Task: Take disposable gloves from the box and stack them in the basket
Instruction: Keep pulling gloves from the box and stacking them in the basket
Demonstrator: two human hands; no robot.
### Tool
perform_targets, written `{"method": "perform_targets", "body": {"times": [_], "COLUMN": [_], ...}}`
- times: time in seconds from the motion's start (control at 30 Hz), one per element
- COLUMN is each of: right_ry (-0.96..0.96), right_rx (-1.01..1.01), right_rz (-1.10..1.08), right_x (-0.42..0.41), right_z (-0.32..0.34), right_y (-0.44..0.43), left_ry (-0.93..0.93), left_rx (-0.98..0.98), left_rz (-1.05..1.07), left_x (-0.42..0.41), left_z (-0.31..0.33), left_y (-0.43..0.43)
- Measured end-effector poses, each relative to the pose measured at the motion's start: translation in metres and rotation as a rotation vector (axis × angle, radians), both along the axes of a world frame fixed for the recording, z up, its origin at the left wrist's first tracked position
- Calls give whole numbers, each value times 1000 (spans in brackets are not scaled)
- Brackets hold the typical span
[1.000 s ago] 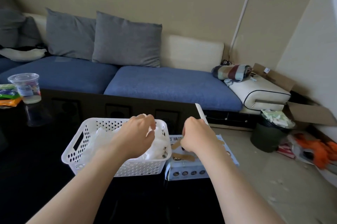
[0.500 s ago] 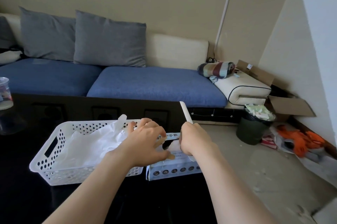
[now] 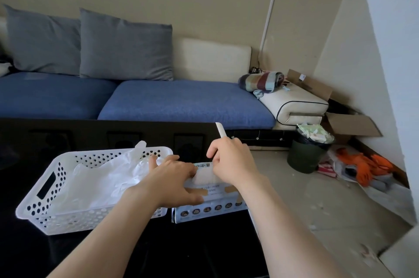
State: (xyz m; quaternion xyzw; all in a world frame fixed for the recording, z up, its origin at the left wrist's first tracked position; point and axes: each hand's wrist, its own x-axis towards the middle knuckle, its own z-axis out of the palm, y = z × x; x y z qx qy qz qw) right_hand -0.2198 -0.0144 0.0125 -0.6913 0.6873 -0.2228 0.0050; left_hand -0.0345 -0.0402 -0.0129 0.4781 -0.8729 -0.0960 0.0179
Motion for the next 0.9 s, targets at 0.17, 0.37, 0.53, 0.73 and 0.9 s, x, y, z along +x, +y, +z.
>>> {"method": "perform_targets", "body": {"times": [0.17, 0.37, 0.53, 0.73, 0.9], "right_ry": [-5, -309, -404, -428, -456], "right_rx": [-182, -239, -414, -601, -683], "right_rz": [11, 139, 122, 44, 22], "right_x": [-5, -6, -4, -5, -2], "right_z": [-1, -1, 4, 9, 12], "right_y": [-6, -8, -9, -9, -9], "left_ry": [40, 73, 64, 71, 88], "left_rx": [8, 18, 26, 19, 27], "left_rz": [18, 5, -8, 0, 24], "left_x": [2, 3, 3, 5, 6], "left_z": [-1, -2, -4, -5, -2], "left_y": [2, 2, -1, -2, 2]}}
